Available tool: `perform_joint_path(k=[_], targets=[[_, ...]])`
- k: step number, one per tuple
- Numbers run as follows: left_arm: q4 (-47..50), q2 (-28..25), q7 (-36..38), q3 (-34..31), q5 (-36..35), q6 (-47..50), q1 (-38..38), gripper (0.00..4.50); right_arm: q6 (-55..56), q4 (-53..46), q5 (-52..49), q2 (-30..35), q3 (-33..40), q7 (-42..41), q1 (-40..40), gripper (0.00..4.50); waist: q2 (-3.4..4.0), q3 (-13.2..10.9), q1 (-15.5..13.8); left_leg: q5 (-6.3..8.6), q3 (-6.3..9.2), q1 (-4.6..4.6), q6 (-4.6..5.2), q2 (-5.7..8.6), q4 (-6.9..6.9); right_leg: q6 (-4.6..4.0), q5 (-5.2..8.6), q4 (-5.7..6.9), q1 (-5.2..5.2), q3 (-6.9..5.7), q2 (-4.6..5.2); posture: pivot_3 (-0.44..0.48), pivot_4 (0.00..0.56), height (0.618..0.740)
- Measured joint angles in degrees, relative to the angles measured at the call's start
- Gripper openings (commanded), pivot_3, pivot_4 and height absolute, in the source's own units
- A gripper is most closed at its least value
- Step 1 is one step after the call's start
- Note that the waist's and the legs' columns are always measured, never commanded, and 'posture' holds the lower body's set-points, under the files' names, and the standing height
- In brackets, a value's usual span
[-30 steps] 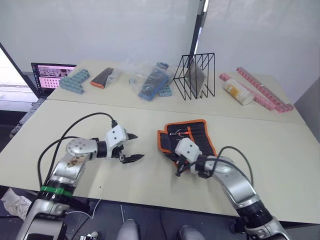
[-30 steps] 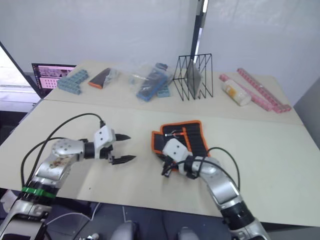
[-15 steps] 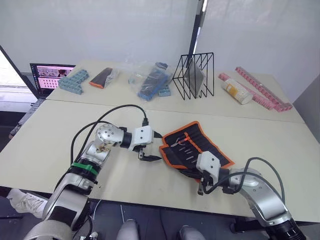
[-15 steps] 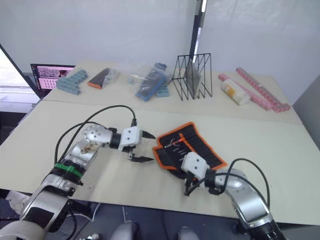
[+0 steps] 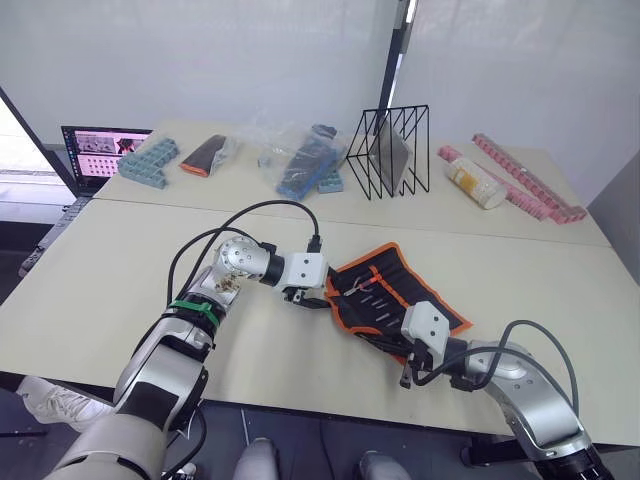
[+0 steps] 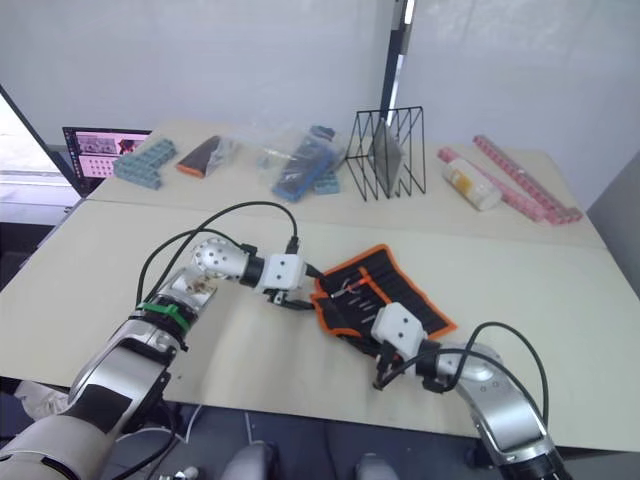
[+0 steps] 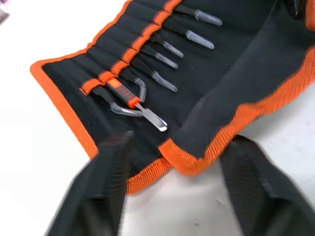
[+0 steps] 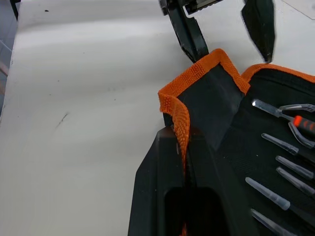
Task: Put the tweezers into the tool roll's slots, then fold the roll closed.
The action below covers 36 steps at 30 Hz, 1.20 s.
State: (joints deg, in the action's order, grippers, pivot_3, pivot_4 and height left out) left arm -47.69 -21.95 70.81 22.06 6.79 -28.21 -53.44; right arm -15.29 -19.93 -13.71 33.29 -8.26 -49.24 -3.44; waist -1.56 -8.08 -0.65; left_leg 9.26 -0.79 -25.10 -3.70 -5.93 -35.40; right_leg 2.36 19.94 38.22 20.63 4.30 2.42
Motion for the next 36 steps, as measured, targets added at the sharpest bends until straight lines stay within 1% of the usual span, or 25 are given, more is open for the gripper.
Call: perform_joint_path(k=[5,11,17,24,27,33,36], targets=[[-1.78,-0.09,-0.04,0.64,2.14,-3.24,0.1,0.01,1.23,1.35,0.48,-0.46,0.05,1.35,-0.34,0.0,0.0,0.0,-0.11,0.0,0.0,0.0,0.0,0.01,-0.02,0.0,0.0,0.0,-0.02,0.0,0.01,0.0,0.15,0.713],[0.96,-0.53,0.01,0.6,2.1,-3.46,2.9,0.01,2.89,5.19,2.38,-1.16,-0.05,2.42,-3.1,0.0,0.02,-0.01,-0.05,0.0,0.02,0.0,0.0,0.0,-0.02,0.0,0.0,0.04,-0.02,-0.02,0.0,0.0,0.15,0.713],[7.11,-5.43,-1.24,0.19,2.19,-3.74,5.66,0.01,6.19,9.77,4.72,-2.83,-1.04,3.31,-6.05,0.0,0.03,-0.02,0.15,-0.01,0.02,0.06,0.01,-0.01,-0.08,0.0,0.0,0.2,-0.02,-0.01,0.0,0.0,0.15,0.713],[19.24,-13.2,-2.29,-3.19,0.83,5.46,13.55,0.01,14.99,23.84,9.17,-8.03,-5.09,3.15,-16.1,0.0,0.09,-0.05,1.08,-0.01,0.01,0.23,0.01,-0.02,-0.15,0.0,0.0,0.61,0.01,0.0,-0.01,0.0,0.15,0.713],[25.34,-16.38,-3.28,-4.88,-0.03,9.79,17.55,0.01,20.45,31.65,11.57,-9.91,-7.52,2.79,-21.47,0.0,0.11,-0.07,1.5,-0.01,0.0,0.3,0.01,-0.03,-0.17,-0.01,0.0,0.71,0.01,0.01,-0.01,0.0,0.15,0.713],[39.83,-20.59,-5.3,-9.03,-2.94,21.34,27.35,0.01,32.05,46.92,15.62,-12.72,-10.92,1.77,-31.6,0.0,0.22,-0.16,1.65,-0.01,-0.01,0.36,0.01,-0.05,-0.17,-0.01,0.0,0.79,0.01,0.02,0.0,0.0,0.15,0.713],[46.71,-22.36,-6.64,-10.56,-3.89,26.2,31.8,0.01,37.68,52.41,17.27,-13.47,-11.73,1.77,-35.0,0.0,0.26,-0.21,1.46,-0.01,-0.01,0.36,0.01,-0.05,-0.16,-0.02,0.0,0.81,0.03,0.01,0.0,0.0,0.15,0.713]])
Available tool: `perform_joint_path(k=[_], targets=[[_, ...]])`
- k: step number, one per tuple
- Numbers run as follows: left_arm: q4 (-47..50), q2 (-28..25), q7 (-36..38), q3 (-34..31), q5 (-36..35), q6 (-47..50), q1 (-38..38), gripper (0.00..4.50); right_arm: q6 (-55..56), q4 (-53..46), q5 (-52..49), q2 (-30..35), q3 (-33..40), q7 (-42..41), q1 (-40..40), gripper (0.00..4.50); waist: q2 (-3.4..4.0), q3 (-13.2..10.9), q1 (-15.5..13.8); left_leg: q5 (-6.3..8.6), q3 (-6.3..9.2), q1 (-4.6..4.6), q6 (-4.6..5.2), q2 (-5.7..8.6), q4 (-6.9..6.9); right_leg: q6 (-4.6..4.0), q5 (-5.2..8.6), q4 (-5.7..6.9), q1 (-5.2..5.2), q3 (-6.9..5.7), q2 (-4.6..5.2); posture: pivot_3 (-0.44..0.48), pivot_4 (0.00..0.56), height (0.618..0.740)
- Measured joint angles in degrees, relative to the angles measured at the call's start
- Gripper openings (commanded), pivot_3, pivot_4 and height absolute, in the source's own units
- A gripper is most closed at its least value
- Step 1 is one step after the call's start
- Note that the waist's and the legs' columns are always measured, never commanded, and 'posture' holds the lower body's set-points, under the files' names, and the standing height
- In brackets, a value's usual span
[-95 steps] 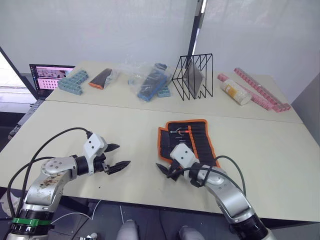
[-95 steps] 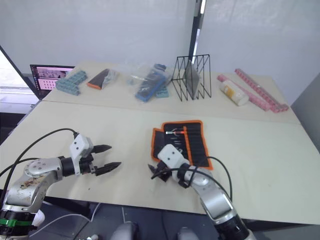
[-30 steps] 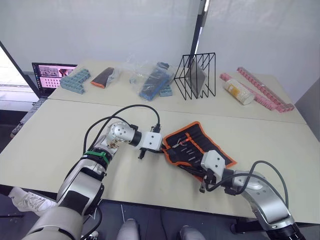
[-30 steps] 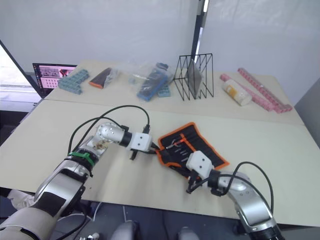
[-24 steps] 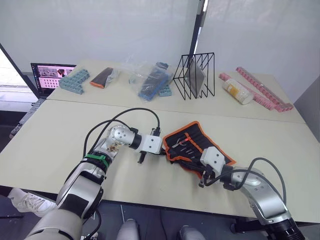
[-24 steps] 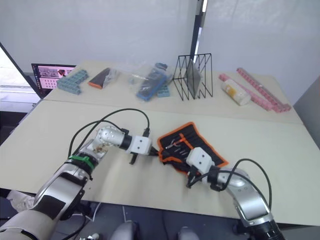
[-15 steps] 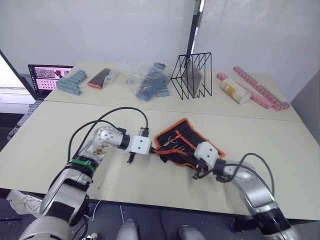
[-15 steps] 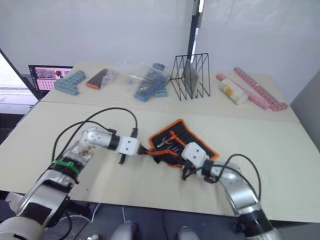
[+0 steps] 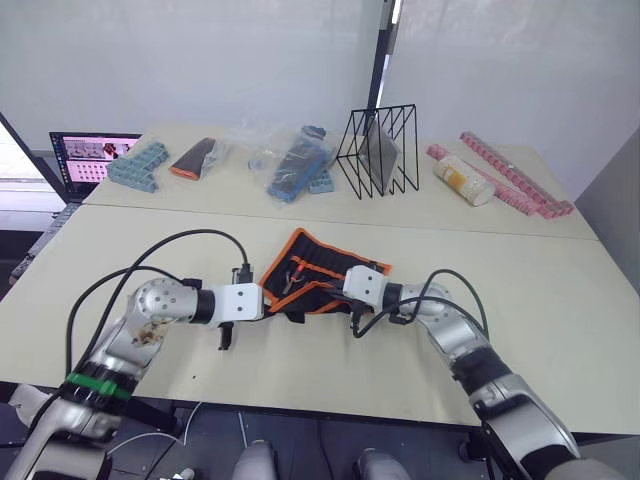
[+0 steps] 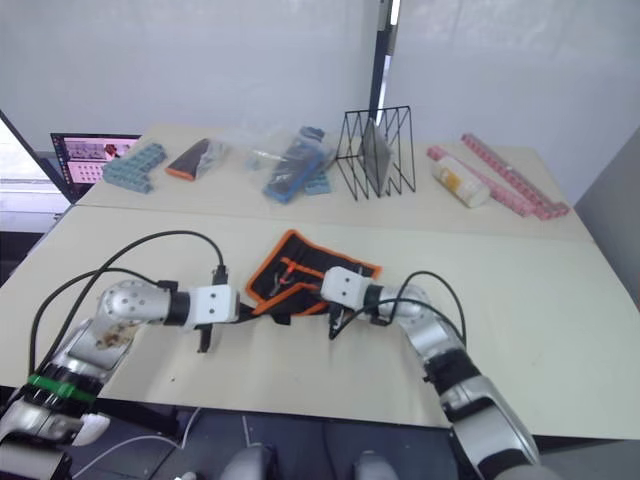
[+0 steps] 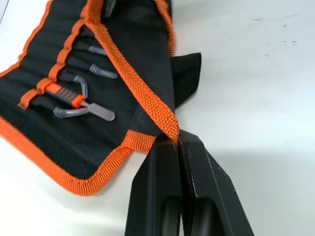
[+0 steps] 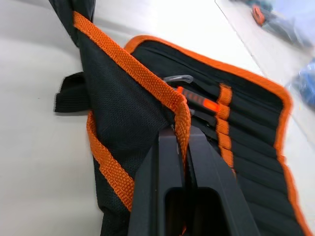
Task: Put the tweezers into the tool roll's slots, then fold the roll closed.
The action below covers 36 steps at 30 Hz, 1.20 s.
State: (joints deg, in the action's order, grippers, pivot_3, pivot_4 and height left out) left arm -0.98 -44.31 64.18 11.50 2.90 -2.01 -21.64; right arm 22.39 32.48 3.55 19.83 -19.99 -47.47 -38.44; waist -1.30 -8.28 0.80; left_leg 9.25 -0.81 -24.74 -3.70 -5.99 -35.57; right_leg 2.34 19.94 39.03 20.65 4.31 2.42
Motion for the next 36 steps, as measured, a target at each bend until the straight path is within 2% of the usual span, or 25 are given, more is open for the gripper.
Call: perform_joint_path(k=[3,6,11,16,25,31,36], targets=[[6.04,-0.32,-1.48,-1.88,-2.34,5.1,3.68,0.01,3.75,3.13,0.78,-0.13,-0.18,-0.2,-1.32,0.0,0.03,-0.05,-0.16,0.0,0.0,-0.01,0.0,0.0,0.0,0.0,0.0,0.0,0.0,0.0,0.02,0.0,0.15,0.713],[9.25,-0.33,-1.96,-2.28,-3.86,8.63,4.75,0.01,3.51,1.93,-0.56,0.9,0.13,-2.71,-0.45,0.0,0.06,-0.1,-0.5,0.0,0.0,-0.02,0.0,0.01,-0.01,0.0,0.0,0.0,-0.01,0.0,0.02,0.0,0.15,0.713],[7.84,-0.79,-2.17,-0.49,-3.23,8.02,3.71,0.01,-4.98,-12.45,-7.83,6.06,1.14,-9.24,10.04,0.0,0.07,-0.1,-1.07,0.01,-0.01,-0.02,0.01,0.01,-0.01,0.0,0.0,-0.03,-0.03,0.0,0.02,0.0,0.15,0.713],[6.16,-0.1,-1.66,1.21,-4.26,7.72,2.55,0.01,-13.82,-25.16,-12.55,9.55,2.83,-9.74,19.79,0.0,0.11,-0.13,-1.19,0.01,-0.02,-0.02,0.01,0.01,-0.03,-0.01,0.01,-0.04,-0.03,0.02,0.01,0.0,0.15,0.713],[1.98,0.14,-0.26,3.35,-5.15,5.19,-0.87,0.01,-19.69,-32.75,-13.47,11.31,3.48,-7.44,23.6,0.0,0.11,-0.14,-1.39,0.01,-0.03,-0.06,0.01,0.01,-0.11,-0.01,0.02,-0.07,-0.03,0.03,0.01,0.0,0.15,0.713],[-1.78,-1.8,0.06,0.65,-5.28,5.32,-1.71,0.0,-25.64,-35.71,-15.34,16.41,8.1,-7.44,26.82,1.9,0.09,-0.15,-1.41,0.01,-0.03,-0.07,0.01,0.01,-0.13,-0.01,0.02,-0.08,-0.02,0.02,0.01,0.0,0.15,0.713],[-1.14,-1.04,0.16,0.17,-5.77,6.2,-1.85,0.0,-26.46,-39.3,-14.46,15.79,8.7,-5.71,28.28,1.9,0.09,-0.15,-1.28,0.01,-0.03,-0.09,0.01,0.01,-0.14,-0.02,0.04,-0.08,-0.01,0.03,0.0,0.0,0.15,0.713]])
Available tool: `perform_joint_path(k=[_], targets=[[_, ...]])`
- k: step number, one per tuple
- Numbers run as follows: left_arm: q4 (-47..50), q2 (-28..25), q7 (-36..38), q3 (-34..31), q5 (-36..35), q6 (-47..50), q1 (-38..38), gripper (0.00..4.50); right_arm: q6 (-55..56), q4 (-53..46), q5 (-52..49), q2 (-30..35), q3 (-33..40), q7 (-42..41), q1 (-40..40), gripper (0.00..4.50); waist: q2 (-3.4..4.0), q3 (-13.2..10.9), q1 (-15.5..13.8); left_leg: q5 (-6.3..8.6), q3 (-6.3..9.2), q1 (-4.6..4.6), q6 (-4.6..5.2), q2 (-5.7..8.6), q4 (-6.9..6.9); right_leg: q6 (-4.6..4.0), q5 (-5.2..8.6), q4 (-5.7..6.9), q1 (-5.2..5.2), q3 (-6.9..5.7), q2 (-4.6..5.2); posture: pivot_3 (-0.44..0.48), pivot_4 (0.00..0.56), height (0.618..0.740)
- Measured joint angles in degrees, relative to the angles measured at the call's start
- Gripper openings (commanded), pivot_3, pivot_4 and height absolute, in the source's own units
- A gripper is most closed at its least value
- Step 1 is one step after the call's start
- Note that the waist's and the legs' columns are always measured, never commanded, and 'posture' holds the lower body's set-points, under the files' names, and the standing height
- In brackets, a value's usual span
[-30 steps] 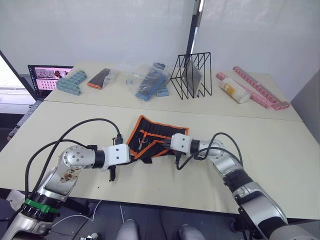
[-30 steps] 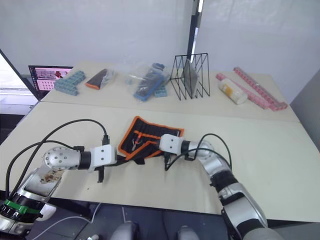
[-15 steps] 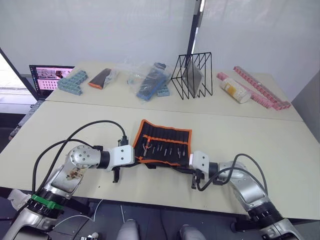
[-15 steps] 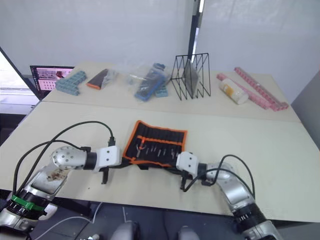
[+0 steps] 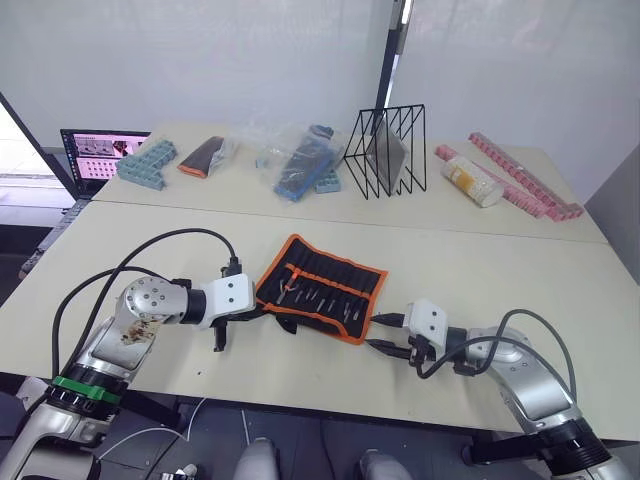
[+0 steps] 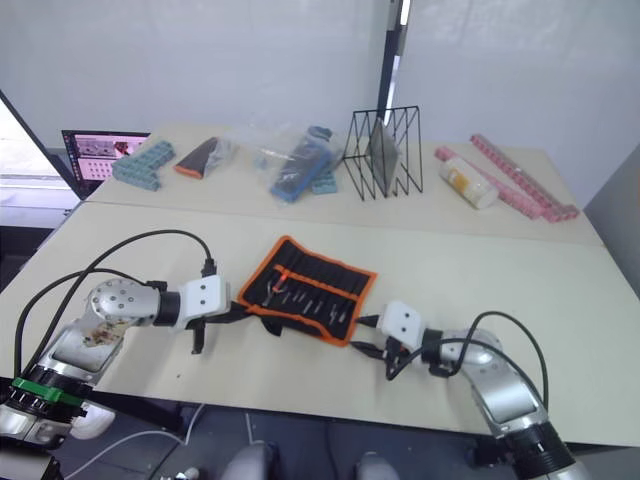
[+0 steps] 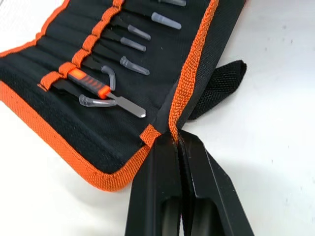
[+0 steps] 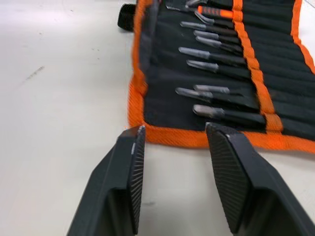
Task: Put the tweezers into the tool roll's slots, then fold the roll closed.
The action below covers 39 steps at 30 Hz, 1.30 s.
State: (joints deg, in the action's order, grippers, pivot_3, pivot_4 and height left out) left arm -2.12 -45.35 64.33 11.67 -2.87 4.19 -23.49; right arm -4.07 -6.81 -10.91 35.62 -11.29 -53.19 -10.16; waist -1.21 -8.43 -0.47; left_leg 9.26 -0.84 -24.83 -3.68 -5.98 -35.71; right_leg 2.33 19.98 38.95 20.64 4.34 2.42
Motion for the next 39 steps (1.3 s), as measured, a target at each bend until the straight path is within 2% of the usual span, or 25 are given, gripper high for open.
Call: perform_joint_path(k=[15,17,20,22,29,34,39], targets=[[0.2,1.73,0.55,0.7,0.26,0.79,-0.18,0.0,-10.49,-8.03,-1.0,-5.14,-1.97,2.2,-0.18,1.9,0.0,0.0,-0.15,0.0,0.0,-0.04,0.0,0.0,-0.02,0.0,0.0,0.0,0.01,0.0,0.0,0.0,0.15,0.713],[0.18,1.87,0.6,0.83,0.53,0.72,-0.41,0.0,-11.32,-8.03,-0.97,-6.07,-2.06,2.81,-0.76,1.38,0.0,0.0,-0.12,0.0,0.0,-0.04,0.0,0.0,-0.03,0.0,0.0,0.0,0.02,0.0,0.0,0.0,0.15,0.713],[-0.01,1.92,1.14,0.98,0.7,-0.34,-1.43,0.0,-12.32,-8.03,-0.97,-7.4,-2.55,3.53,-1.37,0.32,0.0,0.0,-0.15,0.0,0.01,-0.08,0.0,0.0,-0.04,0.0,0.0,0.0,0.03,-0.01,0.0,0.0,0.15,0.713],[-1.13,1.93,1.69,1.17,0.76,-0.89,-2.59,0.0,-12.62,-8.03,-0.96,-7.83,-2.62,3.81,-1.69,0.01,0.0,0.0,-0.15,0.0,0.01,-0.09,0.0,0.01,-0.04,0.0,0.0,0.0,0.05,-0.01,0.0,0.0,0.15,0.713],[-6.25,5.11,2.74,2.08,0.93,0.25,-9.5,0.0,-12.72,-3.96,0.97,-7.82,-2.59,5.62,-5.04,0.01,0.0,0.0,-0.16,0.0,0.01,-0.14,0.0,0.01,-0.08,0.0,0.0,0.0,0.1,-0.01,0.0,0.0,0.15,0.713],[-13.05,6.73,1.72,7.25,7.29,-2.19,-13.89,0.0,-12.69,0.32,3.82,-8.25,-3.04,7.43,-7.73,0.01,0.0,0.0,-0.1,0.01,0.0,-0.16,0.02,0.01,-0.07,0.0,0.0,0.02,0.15,-0.01,0.0,0.0,0.15,0.713],[-18.98,10.0,-1.29,7.97,9.77,-6.02,-15.99,0.0,-12.38,4.68,6.38,-9.99,-3.65,9.44,-9.57,0.01,0.01,0.0,-0.29,0.0,0.01,-0.19,0.02,0.02,-0.14,0.0,0.0,0.05,0.15,-0.01,0.0,0.0,0.15,0.713]])
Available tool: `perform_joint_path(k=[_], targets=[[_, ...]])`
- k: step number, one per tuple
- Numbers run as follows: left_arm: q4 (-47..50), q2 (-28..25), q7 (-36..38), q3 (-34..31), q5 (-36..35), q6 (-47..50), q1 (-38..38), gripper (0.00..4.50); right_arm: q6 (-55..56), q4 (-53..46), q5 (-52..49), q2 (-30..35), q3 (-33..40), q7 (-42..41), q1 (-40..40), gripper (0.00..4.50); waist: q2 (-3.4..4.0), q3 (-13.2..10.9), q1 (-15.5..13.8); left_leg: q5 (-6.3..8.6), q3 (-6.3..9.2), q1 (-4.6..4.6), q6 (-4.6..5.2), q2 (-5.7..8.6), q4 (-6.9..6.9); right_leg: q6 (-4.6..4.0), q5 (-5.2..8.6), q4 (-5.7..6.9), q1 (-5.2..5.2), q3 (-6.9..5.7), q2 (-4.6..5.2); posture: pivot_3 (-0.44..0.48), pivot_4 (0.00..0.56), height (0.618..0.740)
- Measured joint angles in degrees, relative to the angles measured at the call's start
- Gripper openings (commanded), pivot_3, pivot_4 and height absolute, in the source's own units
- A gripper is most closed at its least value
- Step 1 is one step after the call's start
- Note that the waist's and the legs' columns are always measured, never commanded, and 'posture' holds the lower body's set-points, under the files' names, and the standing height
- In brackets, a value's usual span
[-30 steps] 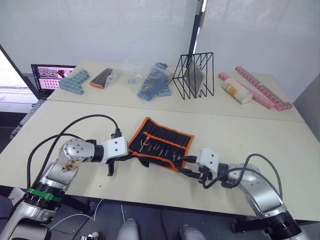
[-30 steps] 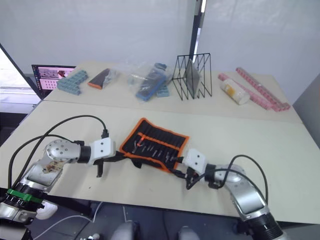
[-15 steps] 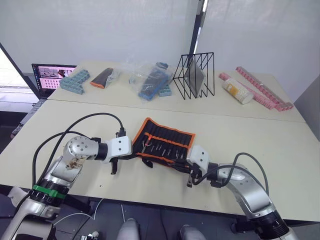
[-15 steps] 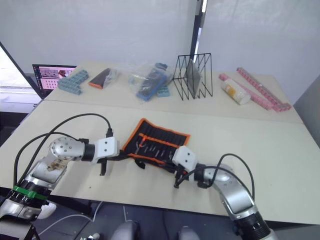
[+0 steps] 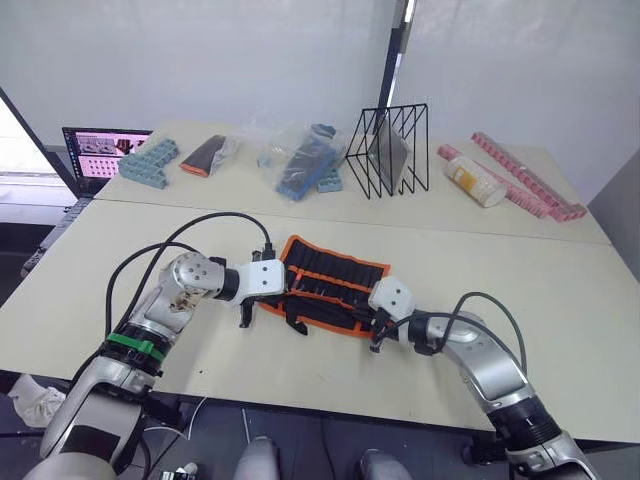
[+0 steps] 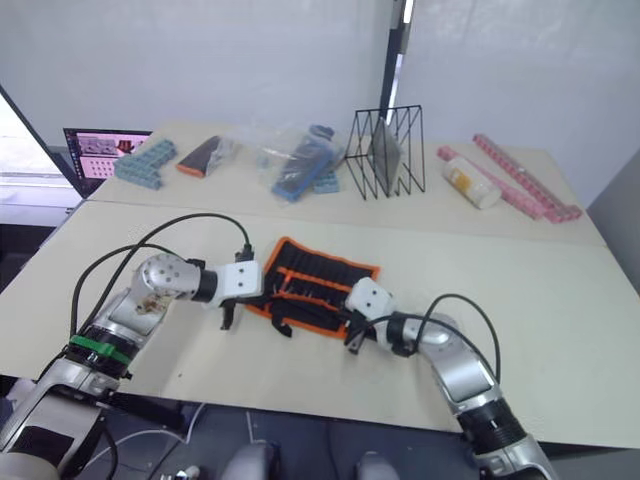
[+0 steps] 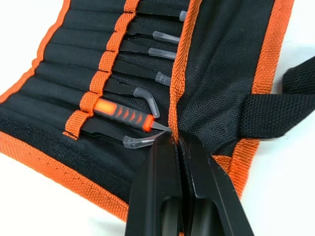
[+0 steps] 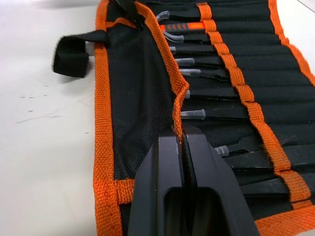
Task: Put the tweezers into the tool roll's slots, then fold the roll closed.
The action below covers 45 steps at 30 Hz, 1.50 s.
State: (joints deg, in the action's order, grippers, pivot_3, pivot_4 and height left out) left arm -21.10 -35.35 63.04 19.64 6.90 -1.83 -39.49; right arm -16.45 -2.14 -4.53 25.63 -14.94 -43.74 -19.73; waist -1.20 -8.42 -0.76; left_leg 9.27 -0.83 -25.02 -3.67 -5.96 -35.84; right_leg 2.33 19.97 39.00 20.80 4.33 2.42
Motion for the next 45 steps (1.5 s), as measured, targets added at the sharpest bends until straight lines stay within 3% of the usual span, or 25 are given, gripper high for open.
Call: perform_joint_path(k=[4,8,18,19,21,25,27,32,40,41,45], targets=[[-2.13,1.6,-2.75,-0.23,1.21,-1.5,-0.34,0.0,0.96,1.48,1.71,-0.47,-0.09,0.96,-0.95,0.01,0.01,0.0,-0.19,-0.03,0.0,0.01,0.02,0.01,-0.09,0.01,0.0,0.0,-0.09,0.0,0.01,0.0,0.15,0.713],[-3.67,3.08,-5.42,-1.21,1.99,-1.93,-0.44,1.2,2.12,2.92,3.28,-1.05,-0.3,1.71,-1.48,0.0,0.02,0.01,-0.21,-0.07,0.0,0.07,0.08,0.01,-0.09,0.02,0.01,0.0,-0.16,0.0,0.0,0.0,0.15,0.713],[-0.59,3.21,-7.33,-8.65,-3.42,3.75,3.3,4.48,3.69,3.93,-0.25,-0.53,3.23,-0.58,-1.88,3.26,0.02,0.01,0.12,-0.05,0.01,0.01,0.11,0.0,0.05,0.0,0.0,0.0,-0.05,-0.01,0.0,0.0,0.15,0.713],[0.27,3.17,-7.49,-9.99,-4.81,4.89,3.94,4.5,3.29,3.52,-2.8,-1.01,5.0,-1.39,-1.78,3.59,0.02,0.01,0.2,-0.05,0.02,-0.03,0.11,0.0,0.06,0.0,0.0,0.01,-0.01,-0.01,0.0,0.0,0.15,0.713],[3.05,3.44,-8.79,-13.74,-8.21,8.3,4.84,4.5,0.86,0.64,-9.16,-2.51,8.58,-2.75,-1.62,4.25,0.0,-0.02,0.3,-0.05,0.05,-0.18,0.1,-0.01,0.06,0.0,-0.01,0.08,0.15,-0.02,-0.01,0.0,0.15,0.713],[14.35,3.54,-12.89,-22.19,-16.63,21.7,6.97,4.5,-4.91,-4.85,-17.06,-3.29,12.16,-3.38,-1.54,4.25,0.0,-0.02,0.26,-0.05,0.09,-0.22,0.1,0.0,0.03,0.0,-0.01,0.1,0.15,-0.03,0.01,0.0,0.15,0.713],[19.66,3.21,-13.1,-23.01,-19.19,27.25,9.77,4.5,-6.61,-6.11,-18.26,-3.66,12.39,-2.86,-1.0,4.25,0.01,-0.02,0.29,-0.05,0.09,-0.21,0.1,0.0,0.05,0.0,-0.01,0.11,0.16,-0.04,0.0,0.0,0.15,0.713],[29.7,8.04,-15.64,-19.83,-23.22,34.73,17.14,3.04,-7.52,-6.59,-16.25,-9.43,6.92,1.31,1.28,2.79,0.0,-0.02,0.28,-0.05,0.1,-0.23,0.1,0.0,0.01,0.0,-0.01,0.1,0.19,-0.03,0.0,0.0,0.15,0.713],[31.02,14.82,-23.26,-15.34,-22.27,33.75,21.74,0.39,-4.17,-3.13,-8.44,-13.25,1.97,8.22,2.96,0.08,0.0,-0.03,0.24,-0.06,0.11,-0.25,0.09,0.01,-0.01,0.0,-0.01,0.09,0.23,-0.02,0.0,0.0,0.15,0.713],[30.64,15.25,-23.95,-14.94,-21.79,33.06,21.74,0.07,-3.83,-2.66,-7.83,-13.36,1.92,8.78,2.97,0.0,0.0,-0.03,0.23,-0.06,0.1,-0.25,0.09,0.02,-0.01,0.0,-0.01,0.09,0.23,-0.01,0.0,0.0,0.15,0.713],[27.47,17.45,-26.3,-13.64,-20.32,30.72,21.69,0.02,-2.19,0.18,-5.59,-13.94,1.66,10.34,2.97,0.0,0.0,-0.02,0.23,-0.06,0.1,-0.25,0.09,0.02,0.0,0.0,-0.01,0.09,0.23,-0.02,0.0,0.0,0.15,0.713]])
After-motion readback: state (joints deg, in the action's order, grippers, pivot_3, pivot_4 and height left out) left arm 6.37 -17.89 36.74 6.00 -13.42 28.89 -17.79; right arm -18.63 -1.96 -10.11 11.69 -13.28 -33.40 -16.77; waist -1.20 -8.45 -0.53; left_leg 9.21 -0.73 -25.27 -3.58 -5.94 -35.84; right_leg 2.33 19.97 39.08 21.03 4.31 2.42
